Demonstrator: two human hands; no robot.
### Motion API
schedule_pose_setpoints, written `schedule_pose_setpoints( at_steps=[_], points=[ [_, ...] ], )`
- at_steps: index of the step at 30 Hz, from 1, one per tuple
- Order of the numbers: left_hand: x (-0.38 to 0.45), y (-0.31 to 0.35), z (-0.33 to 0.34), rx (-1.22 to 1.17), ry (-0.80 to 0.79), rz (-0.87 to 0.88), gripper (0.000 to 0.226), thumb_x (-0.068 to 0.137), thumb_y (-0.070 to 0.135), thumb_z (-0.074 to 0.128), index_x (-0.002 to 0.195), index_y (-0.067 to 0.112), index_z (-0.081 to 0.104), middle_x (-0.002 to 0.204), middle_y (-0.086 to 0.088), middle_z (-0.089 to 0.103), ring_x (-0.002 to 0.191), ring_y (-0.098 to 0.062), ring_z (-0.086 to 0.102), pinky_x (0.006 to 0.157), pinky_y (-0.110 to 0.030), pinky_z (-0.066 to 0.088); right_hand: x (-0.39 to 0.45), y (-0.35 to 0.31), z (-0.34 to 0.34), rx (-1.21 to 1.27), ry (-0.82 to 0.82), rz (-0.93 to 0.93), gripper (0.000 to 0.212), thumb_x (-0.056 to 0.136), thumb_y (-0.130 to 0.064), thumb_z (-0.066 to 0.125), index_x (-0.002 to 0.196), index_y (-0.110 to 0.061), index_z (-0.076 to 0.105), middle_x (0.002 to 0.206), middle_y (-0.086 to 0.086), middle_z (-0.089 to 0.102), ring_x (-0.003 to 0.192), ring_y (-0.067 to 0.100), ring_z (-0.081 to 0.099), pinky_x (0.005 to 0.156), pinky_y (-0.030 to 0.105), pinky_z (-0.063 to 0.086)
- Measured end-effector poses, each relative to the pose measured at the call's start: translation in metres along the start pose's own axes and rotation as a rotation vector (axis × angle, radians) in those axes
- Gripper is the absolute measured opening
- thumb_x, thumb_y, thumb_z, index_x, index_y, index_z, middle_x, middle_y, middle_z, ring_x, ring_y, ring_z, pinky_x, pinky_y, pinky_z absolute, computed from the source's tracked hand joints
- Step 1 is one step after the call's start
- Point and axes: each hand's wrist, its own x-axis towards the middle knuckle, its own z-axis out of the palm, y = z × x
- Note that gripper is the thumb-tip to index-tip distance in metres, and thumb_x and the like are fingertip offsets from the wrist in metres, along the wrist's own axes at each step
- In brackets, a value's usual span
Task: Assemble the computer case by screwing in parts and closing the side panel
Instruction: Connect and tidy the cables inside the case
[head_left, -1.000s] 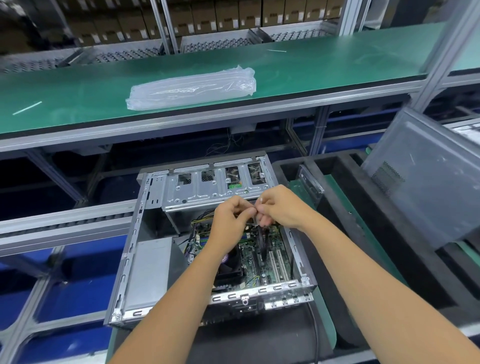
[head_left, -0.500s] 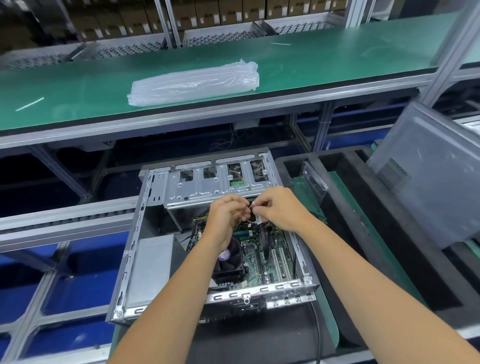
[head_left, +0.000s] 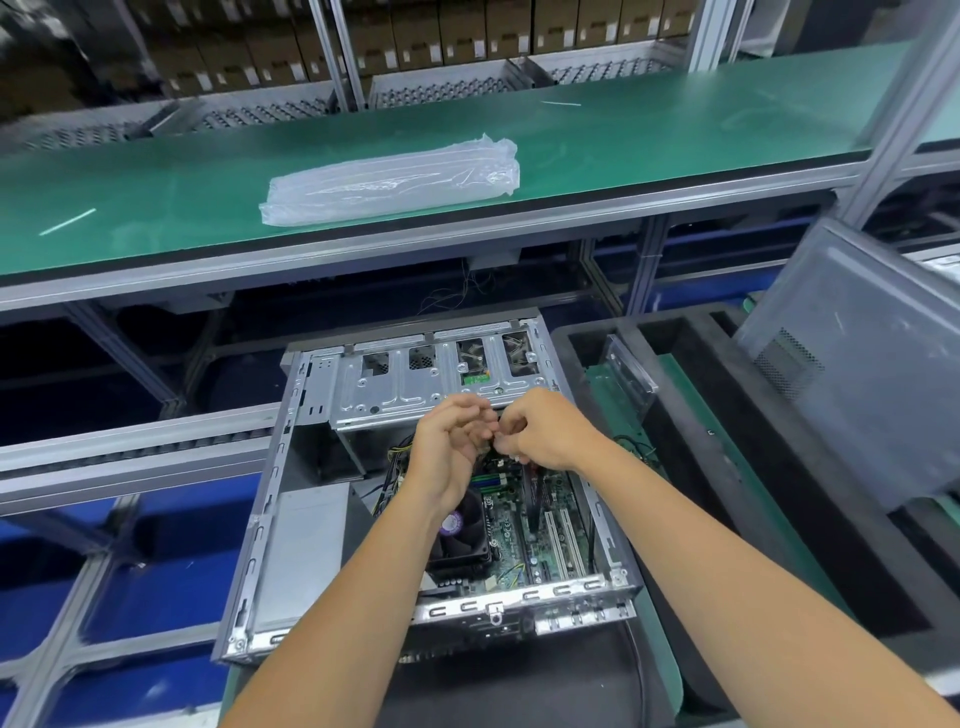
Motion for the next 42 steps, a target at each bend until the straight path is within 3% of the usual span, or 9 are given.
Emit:
schedule_pose_setpoints(
  at_steps=[5,10,13,15,17,22,27,33,42],
  points=[
    [-0.001,0.000,-0.004,0.282,0.100,0.054,0.035,0.075,-0.021,0.049,0.090,0.006,0.065,0.085,-0.003,0.067,0.078,-0.013,0.063,0.072,-0.025,0.053,-0.003,0.005,0.000,0.114,0.111,0.000,0.011,0.090,-0.016,0.072,0.082,-0.010,0.077,0.061,-0.002,0.064,0.050,0.004,0.053,0.058,0.019,0.044],
    [-0.007,-0.004,-0.003,0.475,-0.030,0.108,0.017,0.085,-0.003,0.063,0.090,0.010,0.072,0.085,-0.001,0.072,0.074,-0.011,0.062,0.074,-0.026,0.052,-0.005,0.006,0.001,0.124,0.147,-0.027,0.017,0.089,-0.017,0.073,0.072,-0.015,0.073,0.057,-0.005,0.061,0.050,0.004,0.051,0.056,0.021,0.042],
    [-0.006,-0.003,-0.001,0.508,-0.015,0.124,0.022,0.086,-0.002,0.062,0.081,0.017,0.073,0.081,0.001,0.071,0.075,-0.011,0.060,0.073,-0.027,0.051,-0.006,0.007,0.001,0.117,0.142,-0.043,0.018,0.090,-0.019,0.072,0.072,-0.020,0.070,0.056,-0.007,0.059,0.050,0.003,0.050,0.057,0.022,0.039],
    [-0.006,-0.005,0.000,0.523,0.023,0.118,0.021,0.088,-0.001,0.061,0.081,0.016,0.071,0.084,0.000,0.070,0.076,-0.014,0.058,0.072,-0.027,0.050,-0.006,0.009,0.004,0.170,0.165,-0.029,0.004,0.090,-0.017,0.072,0.087,-0.019,0.073,0.061,-0.002,0.065,0.054,0.004,0.056,0.062,0.023,0.043],
    [-0.006,-0.007,0.001,0.500,0.077,0.114,0.021,0.089,-0.001,0.059,0.079,0.015,0.069,0.084,0.004,0.071,0.073,-0.011,0.058,0.067,-0.021,0.050,-0.006,0.011,0.005,0.258,0.227,-0.021,0.011,0.090,-0.012,0.070,0.100,-0.016,0.072,0.066,0.003,0.068,0.058,0.006,0.061,0.066,0.023,0.049],
    [-0.006,-0.005,0.002,0.570,-0.011,0.100,0.015,0.089,0.000,0.060,0.082,0.010,0.068,0.071,0.001,0.070,0.066,-0.004,0.063,0.062,-0.013,0.048,-0.008,0.013,-0.003,0.405,0.276,-0.045,0.012,0.094,-0.006,0.062,0.089,-0.010,0.072,0.069,-0.002,0.068,0.054,0.002,0.064,0.060,0.013,0.048],
    [-0.004,-0.007,0.001,0.631,-0.066,0.087,0.009,0.087,0.006,0.065,0.084,0.013,0.070,0.069,0.000,0.069,0.065,-0.006,0.062,0.063,-0.013,0.048,-0.010,0.015,-0.005,0.434,0.255,-0.040,0.017,0.095,-0.002,0.058,0.101,-0.013,0.068,0.077,0.003,0.071,0.059,0.002,0.066,0.066,0.014,0.053],
    [-0.003,-0.010,-0.003,0.628,-0.042,0.088,0.004,0.086,0.007,0.067,0.087,0.007,0.070,0.071,-0.002,0.070,0.067,-0.008,0.064,0.063,-0.017,0.050,-0.011,0.018,-0.004,0.454,0.240,-0.034,0.018,0.091,0.001,0.062,0.086,-0.016,0.062,0.083,0.018,0.072,0.063,0.012,0.069,0.074,0.033,0.058],
    [-0.001,-0.012,-0.003,0.628,-0.041,0.097,0.005,0.086,0.010,0.066,0.083,0.012,0.070,0.071,0.001,0.066,0.066,-0.008,0.058,0.057,-0.017,0.047,-0.012,0.017,0.000,0.353,0.240,-0.058,0.012,0.091,0.001,0.063,0.089,-0.010,0.067,0.075,0.008,0.070,0.062,0.009,0.067,0.064,0.016,0.053]
  ],
)
